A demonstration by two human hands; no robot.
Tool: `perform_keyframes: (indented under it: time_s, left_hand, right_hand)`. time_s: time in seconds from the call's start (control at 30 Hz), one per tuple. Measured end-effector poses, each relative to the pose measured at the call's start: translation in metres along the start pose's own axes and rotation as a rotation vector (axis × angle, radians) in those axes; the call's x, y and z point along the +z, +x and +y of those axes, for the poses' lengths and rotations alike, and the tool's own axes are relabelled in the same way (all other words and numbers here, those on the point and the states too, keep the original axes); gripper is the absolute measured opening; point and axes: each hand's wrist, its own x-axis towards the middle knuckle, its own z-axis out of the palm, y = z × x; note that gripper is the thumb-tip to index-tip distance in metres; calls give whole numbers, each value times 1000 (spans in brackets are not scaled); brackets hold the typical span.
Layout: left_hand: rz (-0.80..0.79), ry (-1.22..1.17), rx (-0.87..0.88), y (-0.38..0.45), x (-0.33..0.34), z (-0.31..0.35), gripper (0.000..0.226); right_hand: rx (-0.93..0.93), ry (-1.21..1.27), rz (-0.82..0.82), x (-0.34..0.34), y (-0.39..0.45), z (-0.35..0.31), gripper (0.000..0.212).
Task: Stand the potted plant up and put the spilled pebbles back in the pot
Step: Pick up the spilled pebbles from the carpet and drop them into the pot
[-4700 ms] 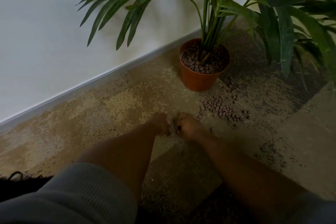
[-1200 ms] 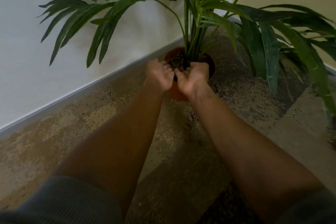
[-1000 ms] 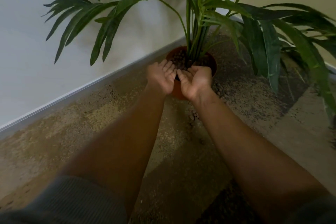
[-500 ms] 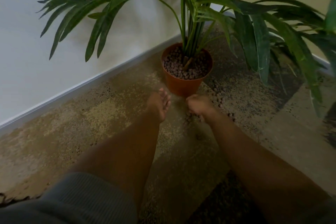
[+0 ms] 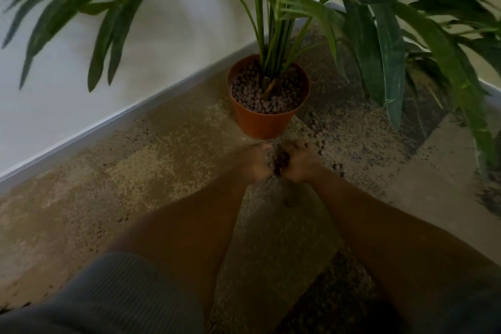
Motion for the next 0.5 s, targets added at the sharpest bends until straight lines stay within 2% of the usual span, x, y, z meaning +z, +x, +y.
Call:
perform_keyframes:
  time_s: [0.07, 0.17, 0.3, 0.4, 0.5]
  left_hand:
    - [-58, 78, 57, 6, 6, 3, 78]
    - [-59, 405, 124, 16, 15, 2, 89]
    - [-56, 569, 156, 27, 25, 0, 94]
    - [45, 668, 197, 35, 27, -7, 79]
    - [80, 655, 158, 35, 30, -10, 66]
  right_hand:
    - [-23, -31, 2, 4, 0, 0, 72]
    - [-27, -58, 44, 6, -1, 2, 67]
    - [-40, -43, 108, 13, -4, 4, 57]
    - [-54, -13, 151, 18, -5, 4, 51]
    - [-63, -9, 129, 17, -4, 2, 48]
